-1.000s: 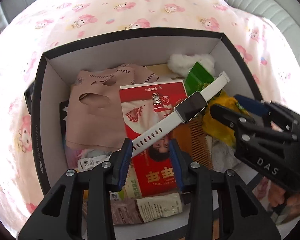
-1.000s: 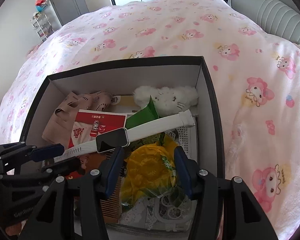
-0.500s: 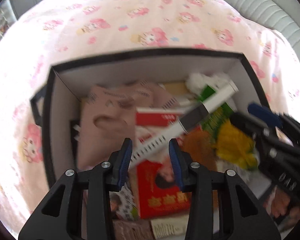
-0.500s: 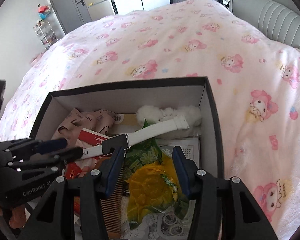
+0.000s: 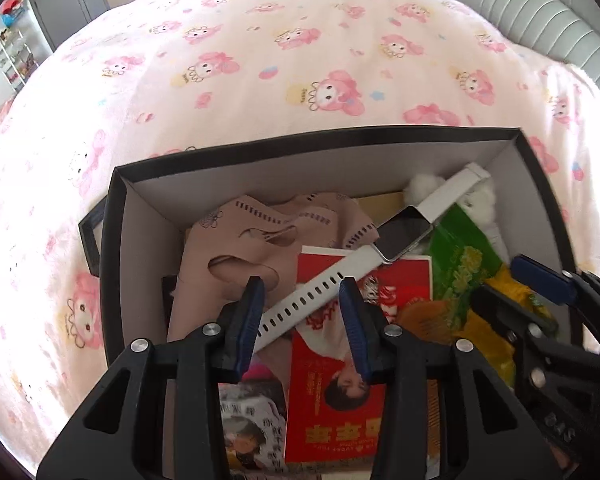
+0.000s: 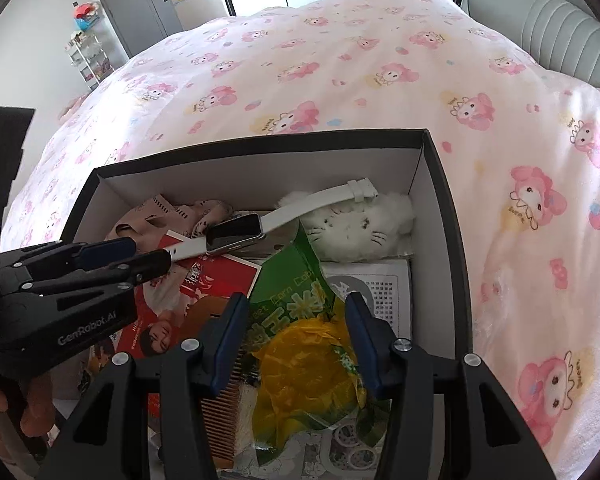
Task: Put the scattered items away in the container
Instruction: 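Open the left gripper to release the watch and withdraw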
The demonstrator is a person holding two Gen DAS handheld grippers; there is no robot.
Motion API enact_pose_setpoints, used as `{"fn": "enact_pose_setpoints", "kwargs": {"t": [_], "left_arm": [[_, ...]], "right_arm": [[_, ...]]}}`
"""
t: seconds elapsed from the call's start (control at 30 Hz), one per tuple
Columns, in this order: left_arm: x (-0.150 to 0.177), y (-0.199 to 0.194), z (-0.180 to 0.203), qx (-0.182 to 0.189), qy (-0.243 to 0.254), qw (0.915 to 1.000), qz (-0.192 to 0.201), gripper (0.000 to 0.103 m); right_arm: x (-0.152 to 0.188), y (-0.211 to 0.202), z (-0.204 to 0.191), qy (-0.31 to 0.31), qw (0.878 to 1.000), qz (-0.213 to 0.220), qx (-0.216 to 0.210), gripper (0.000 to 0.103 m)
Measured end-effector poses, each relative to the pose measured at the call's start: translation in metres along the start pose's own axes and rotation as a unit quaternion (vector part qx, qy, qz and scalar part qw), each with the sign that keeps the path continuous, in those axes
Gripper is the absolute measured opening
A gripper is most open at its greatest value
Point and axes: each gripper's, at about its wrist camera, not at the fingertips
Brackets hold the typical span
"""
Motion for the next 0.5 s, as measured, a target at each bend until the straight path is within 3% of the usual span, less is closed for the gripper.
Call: {"fn": "enact_pose_setpoints", "kwargs": {"t": [0.13,0.27,0.4,0.5], "left_arm": [[0.024,-0.002,0.0,0.067,0.0,0.9973,-0.03,0.04],[0.023,0.004,-0.005,0.062,-0.004,0.9966,-0.054,0.04],[0.015,-0.005,-0.02,0.079,-0.042,0.9951,-0.042,0.04],[0.026,-0.022,-0.016,0.1,-0.03,0.9943,-0.02,0.042]], "right_arm": [[-0.006,-0.002,0.001,0.0,1.0,0.014,0.003,0.046],[-0.01,0.005,-0.002,-0.001,1.0,0.005,-0.007,0.046],[-0.004,0.004,-0.004,0.003,1.0,0.007,0.011,0.046],[0.008,-0.011,-0.003,0.029,0.999,0.019,0.001,0.046]]}}
Point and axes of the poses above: each gripper's, at about its wrist camera, not at the fingertips, and y roughly the way its jaws point, z to its right, x to its underside, and after that the axes turned 12 degrees about -z, right-handed
